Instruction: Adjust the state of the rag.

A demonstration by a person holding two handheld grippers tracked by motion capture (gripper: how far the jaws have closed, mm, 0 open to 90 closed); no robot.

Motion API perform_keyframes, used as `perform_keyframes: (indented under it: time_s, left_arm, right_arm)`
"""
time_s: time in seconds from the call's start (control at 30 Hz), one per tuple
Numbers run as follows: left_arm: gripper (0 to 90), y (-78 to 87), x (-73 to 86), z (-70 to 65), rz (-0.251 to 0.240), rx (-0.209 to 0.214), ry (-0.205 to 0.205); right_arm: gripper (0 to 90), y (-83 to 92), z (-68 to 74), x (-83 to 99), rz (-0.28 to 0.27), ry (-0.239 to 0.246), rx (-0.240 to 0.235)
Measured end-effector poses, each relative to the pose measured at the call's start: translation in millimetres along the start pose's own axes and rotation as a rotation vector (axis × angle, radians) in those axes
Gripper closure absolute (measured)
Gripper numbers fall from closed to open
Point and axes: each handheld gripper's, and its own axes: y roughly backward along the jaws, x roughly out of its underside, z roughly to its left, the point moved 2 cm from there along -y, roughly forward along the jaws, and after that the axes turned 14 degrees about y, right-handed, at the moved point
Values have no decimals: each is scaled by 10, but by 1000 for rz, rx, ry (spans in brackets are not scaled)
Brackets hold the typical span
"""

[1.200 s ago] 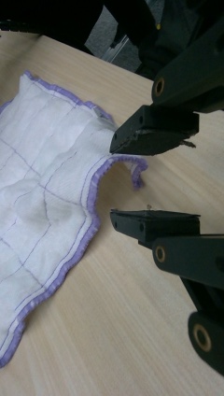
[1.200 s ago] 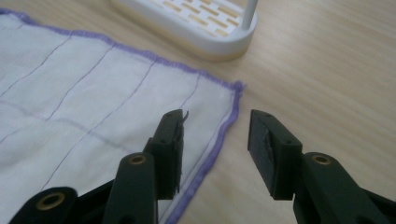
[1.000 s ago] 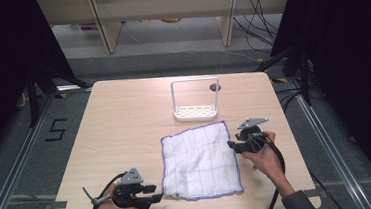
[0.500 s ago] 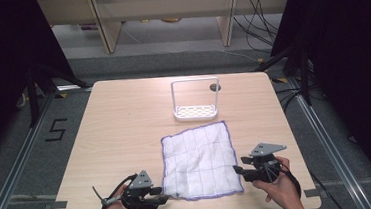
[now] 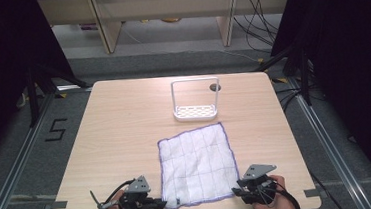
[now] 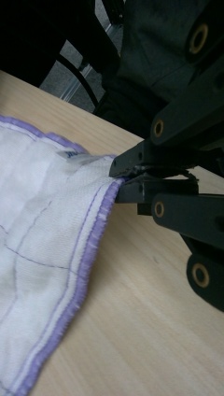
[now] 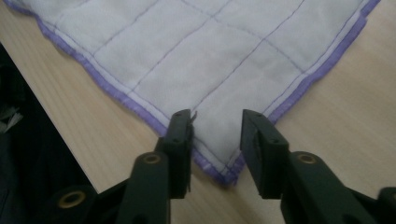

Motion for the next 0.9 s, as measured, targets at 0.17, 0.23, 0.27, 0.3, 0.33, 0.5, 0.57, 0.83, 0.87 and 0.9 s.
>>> perform_keyframes:
  time_s: [0.17,0.23,0.27,0.3,0.33,0.5,0.57,0.83,0.87,0.9]
  left_arm:
    - [854,-14,8,57,8,-17,15]
    - [856,-5,1,81,11,-30,8]
    - [856,-5,2,83,9,-24,17]
    - [857,-2,3,95,6,-28,17]
    - [857,-3,6,93,2,-17,28]
    - [842,24,21,139,13,-36,25]
    - [778,41,11,147,-10,-39,46]
    - [488,220,-186,226,-106,-63,83]
    - [473,234,-223,256,-125,-65,96]
    - [456,251,-264,298,-132,-79,100]
  right_arm:
    - [844,-25,-11,35,7,55,-27]
    - [858,4,28,46,28,49,-48]
    - [863,13,47,52,29,46,-55]
    - [864,23,69,58,31,43,-64]
    - [863,22,86,67,21,56,-56]
    - [820,44,167,57,34,81,-67]
    - [725,41,134,40,-5,53,-56]
    - [548,134,-174,-82,-87,-48,25]
    - [528,126,-222,-94,-98,-46,37]
    - [508,136,-270,-111,-89,-49,31]
